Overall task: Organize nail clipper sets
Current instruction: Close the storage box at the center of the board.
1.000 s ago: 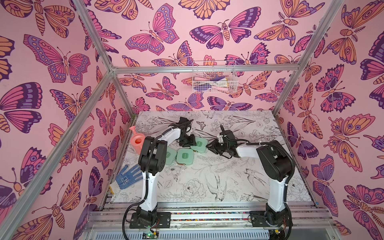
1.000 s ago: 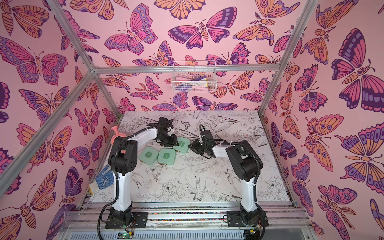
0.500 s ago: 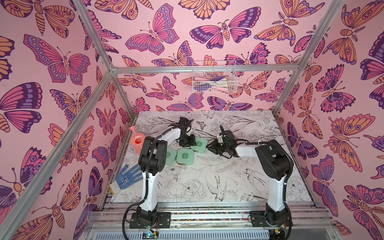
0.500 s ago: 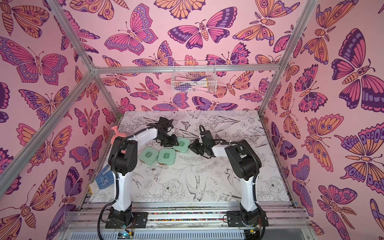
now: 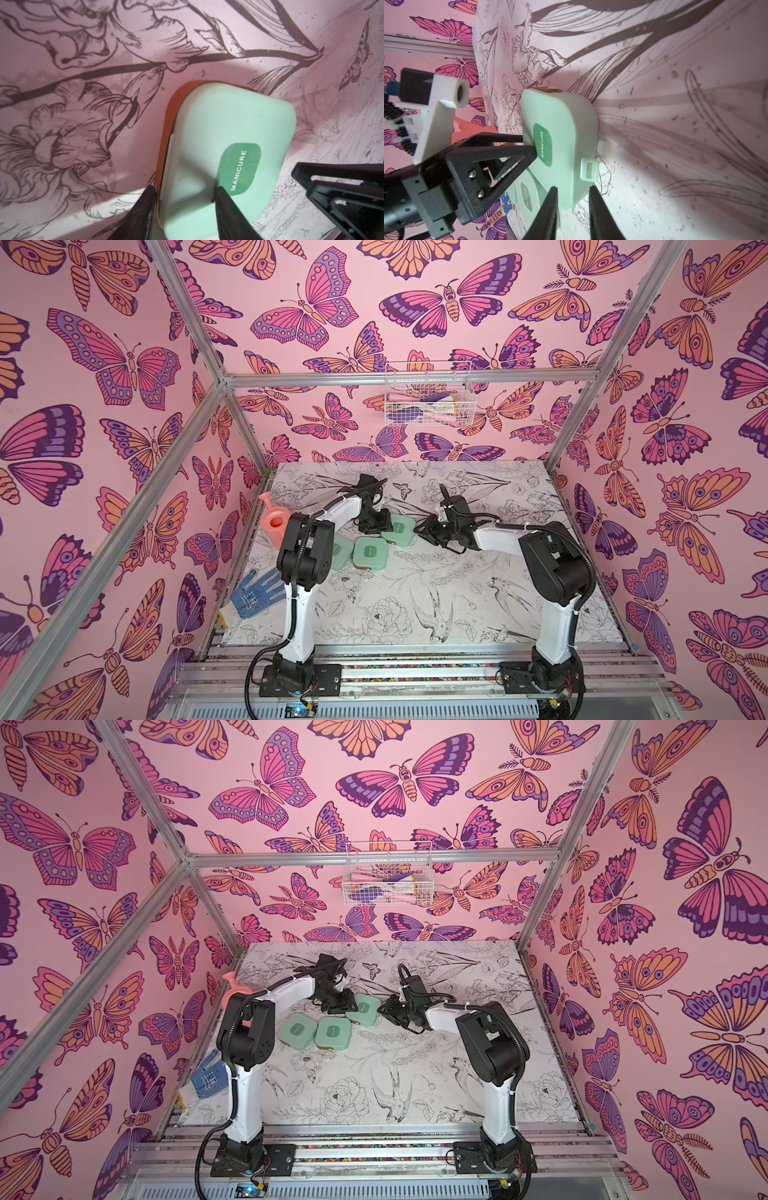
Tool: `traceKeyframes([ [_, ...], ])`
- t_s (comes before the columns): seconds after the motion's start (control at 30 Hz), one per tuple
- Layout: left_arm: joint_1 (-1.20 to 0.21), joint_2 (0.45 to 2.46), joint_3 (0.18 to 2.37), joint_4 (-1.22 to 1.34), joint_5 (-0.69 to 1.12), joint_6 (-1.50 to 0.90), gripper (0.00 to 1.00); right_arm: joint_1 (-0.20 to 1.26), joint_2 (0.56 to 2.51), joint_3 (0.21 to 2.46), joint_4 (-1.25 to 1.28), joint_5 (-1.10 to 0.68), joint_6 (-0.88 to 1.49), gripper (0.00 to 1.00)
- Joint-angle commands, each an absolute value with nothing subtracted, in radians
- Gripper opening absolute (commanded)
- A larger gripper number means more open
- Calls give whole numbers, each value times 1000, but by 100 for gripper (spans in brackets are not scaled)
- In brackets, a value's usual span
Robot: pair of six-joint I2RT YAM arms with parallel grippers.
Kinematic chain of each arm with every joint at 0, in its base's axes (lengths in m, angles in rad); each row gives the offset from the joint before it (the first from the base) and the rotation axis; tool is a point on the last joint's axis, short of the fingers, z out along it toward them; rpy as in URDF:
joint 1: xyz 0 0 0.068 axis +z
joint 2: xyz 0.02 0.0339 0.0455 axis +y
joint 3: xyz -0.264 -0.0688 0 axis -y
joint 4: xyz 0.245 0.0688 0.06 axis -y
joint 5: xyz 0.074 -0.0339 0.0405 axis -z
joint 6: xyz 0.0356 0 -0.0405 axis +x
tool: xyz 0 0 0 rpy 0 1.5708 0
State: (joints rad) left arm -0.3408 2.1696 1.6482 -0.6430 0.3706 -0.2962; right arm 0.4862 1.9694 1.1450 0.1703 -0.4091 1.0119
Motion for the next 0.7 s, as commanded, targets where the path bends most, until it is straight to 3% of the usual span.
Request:
traceKeyframes([
  [0.0,-341,2198,1632,-655,362,-287,49,489,1997,1180,153,-401,997,29],
  [0.67,-341,2198,1629,-652,366,-286,49,503,2062,1244,122,-393,989,28],
])
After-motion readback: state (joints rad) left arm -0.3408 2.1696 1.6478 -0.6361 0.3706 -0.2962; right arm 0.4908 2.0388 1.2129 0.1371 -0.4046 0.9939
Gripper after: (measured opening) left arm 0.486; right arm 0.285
